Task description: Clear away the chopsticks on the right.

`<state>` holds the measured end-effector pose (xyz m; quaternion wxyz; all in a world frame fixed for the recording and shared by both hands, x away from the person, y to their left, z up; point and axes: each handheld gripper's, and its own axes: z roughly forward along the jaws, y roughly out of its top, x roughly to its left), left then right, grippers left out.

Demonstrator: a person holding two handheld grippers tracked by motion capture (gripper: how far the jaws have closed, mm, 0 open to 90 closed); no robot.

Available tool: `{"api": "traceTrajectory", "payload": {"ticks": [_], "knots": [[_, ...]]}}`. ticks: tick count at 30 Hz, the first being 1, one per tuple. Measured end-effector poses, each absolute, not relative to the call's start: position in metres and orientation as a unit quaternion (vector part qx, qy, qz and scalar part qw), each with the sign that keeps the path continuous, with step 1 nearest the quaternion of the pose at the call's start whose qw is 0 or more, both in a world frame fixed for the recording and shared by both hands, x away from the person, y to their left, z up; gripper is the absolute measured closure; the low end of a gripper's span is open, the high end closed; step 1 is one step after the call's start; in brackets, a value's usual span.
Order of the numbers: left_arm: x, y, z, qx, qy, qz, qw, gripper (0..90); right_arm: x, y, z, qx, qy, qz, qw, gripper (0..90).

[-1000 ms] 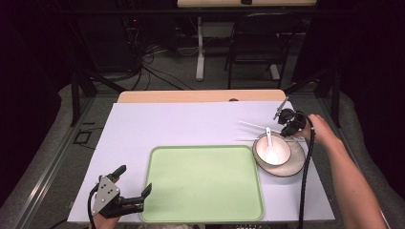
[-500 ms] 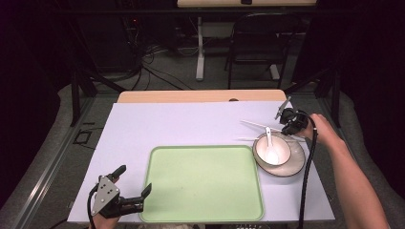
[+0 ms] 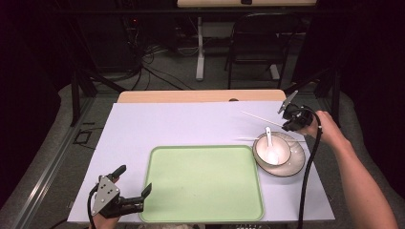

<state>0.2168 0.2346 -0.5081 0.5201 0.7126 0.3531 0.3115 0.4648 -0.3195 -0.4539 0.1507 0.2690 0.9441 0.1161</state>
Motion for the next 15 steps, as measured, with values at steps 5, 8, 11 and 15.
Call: {"api": "traceTrajectory", "payload": {"ticks": [5,8,11,15], "knots": [[0.217,0.235,-0.508,0.712,0.353,0.312,0.52,0.6,0.457,-0.317,-0.442,0.278,0.939,0.119,0.164,83.9],[0.217,0.234,-0.508,0.712,0.353,0.312,0.52,0.6,0.447,-0.312,-0.433,0.299,0.93,0.129,0.171,83.9],[0.217,0.234,-0.508,0.712,0.354,0.312,0.521,0.6,0.445,-0.311,-0.428,0.292,0.931,0.128,0.178,83.9],[0.217,0.234,-0.508,0.712,0.353,0.312,0.52,0.6,0.436,-0.306,-0.423,0.308,0.923,0.137,0.188,83.9]]}}
